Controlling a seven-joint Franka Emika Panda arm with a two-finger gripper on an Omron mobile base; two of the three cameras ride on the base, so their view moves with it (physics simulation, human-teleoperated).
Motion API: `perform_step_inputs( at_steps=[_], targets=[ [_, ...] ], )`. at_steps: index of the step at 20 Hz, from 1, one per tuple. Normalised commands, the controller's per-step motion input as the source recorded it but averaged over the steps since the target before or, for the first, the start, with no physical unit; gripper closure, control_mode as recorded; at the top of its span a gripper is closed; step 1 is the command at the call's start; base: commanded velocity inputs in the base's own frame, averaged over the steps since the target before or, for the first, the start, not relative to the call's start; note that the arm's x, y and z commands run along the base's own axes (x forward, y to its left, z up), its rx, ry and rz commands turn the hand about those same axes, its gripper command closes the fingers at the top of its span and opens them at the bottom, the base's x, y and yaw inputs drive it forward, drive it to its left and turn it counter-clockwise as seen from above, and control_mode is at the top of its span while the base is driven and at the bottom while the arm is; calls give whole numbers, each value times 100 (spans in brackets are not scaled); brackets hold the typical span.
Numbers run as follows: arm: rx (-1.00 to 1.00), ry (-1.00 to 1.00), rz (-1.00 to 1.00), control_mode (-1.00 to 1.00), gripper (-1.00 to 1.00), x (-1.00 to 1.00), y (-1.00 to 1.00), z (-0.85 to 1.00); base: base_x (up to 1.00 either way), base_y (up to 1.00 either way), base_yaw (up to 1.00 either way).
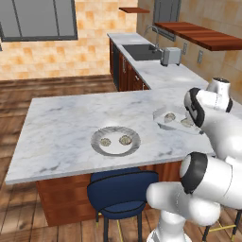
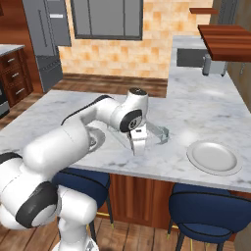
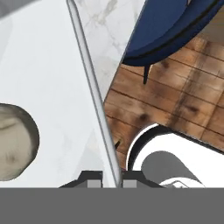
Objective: Place two dumplings into each of the tupperware containers and then place the containers in the fridge.
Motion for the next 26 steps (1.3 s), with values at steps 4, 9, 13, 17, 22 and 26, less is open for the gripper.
perform_step_inputs(
  at_steps=[4,9,13,17,22,26],
  targets=[
    [0,10,-45,-100,100,-29,100,53,0,0,0],
    [0,6,-48,-100,100,-44,100,44,0,0,0],
    [0,0,-47,-100,100,-39,100,28,0,0,0],
    [0,-6,-18,-100,100,-16,77,36,0,0,0],
    [0,-4,0,-100,100,0,13,21,0,0,0],
    [0,0,5,-100,100,-9,0,1,0,0,0]
  ],
)
